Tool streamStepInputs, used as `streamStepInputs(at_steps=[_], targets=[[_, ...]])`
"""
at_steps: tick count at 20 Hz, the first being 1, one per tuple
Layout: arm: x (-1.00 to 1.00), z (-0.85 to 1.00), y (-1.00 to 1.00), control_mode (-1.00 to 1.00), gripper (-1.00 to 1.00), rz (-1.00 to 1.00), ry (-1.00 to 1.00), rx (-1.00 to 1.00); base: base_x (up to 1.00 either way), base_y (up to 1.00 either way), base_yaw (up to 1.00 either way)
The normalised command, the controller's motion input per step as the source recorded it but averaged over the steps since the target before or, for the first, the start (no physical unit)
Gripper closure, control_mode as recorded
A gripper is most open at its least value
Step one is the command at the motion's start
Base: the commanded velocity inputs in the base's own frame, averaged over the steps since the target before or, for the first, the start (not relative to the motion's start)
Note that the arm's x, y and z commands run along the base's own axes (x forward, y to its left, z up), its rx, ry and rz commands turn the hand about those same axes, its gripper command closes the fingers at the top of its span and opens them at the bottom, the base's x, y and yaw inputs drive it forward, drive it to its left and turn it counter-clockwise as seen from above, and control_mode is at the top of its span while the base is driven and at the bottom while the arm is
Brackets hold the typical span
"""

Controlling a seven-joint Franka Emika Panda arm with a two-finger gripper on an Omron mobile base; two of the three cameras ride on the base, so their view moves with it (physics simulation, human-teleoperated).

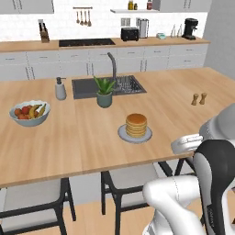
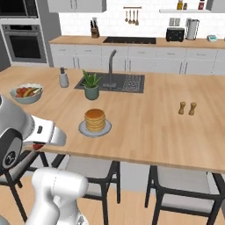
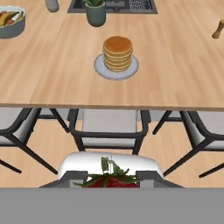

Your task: Take the strawberry from the fridge and place it on top of the pancake, located on the dining counter.

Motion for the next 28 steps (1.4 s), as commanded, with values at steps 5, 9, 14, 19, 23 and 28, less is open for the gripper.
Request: streamStepInputs(at_steps=[5,9,14,19,23,28], targets=[[0.0,0.0,0.0,1.0,1.0,0.0,0.0,0.0,0.59,-0.15,0.03],[0.0,0.0,0.0,1.0,1.0,0.0,0.0,0.0,0.34,-0.08,0.04],[0.0,0.0,0.0,1.0,1.0,0.0,0.0,0.0,0.0,0.0,0.0],[0.13,0.01,0.01,-1.0,1.0,0.0,0.02,-0.01,0.0,0.0,0.0],[0.86,0.27,0.0,-1.0,1.0,0.0,0.14,-0.03,0.0,0.0,0.0],[1.0,0.12,0.0,-1.0,1.0,0.0,0.25,-0.01,0.0,0.0,0.0]])
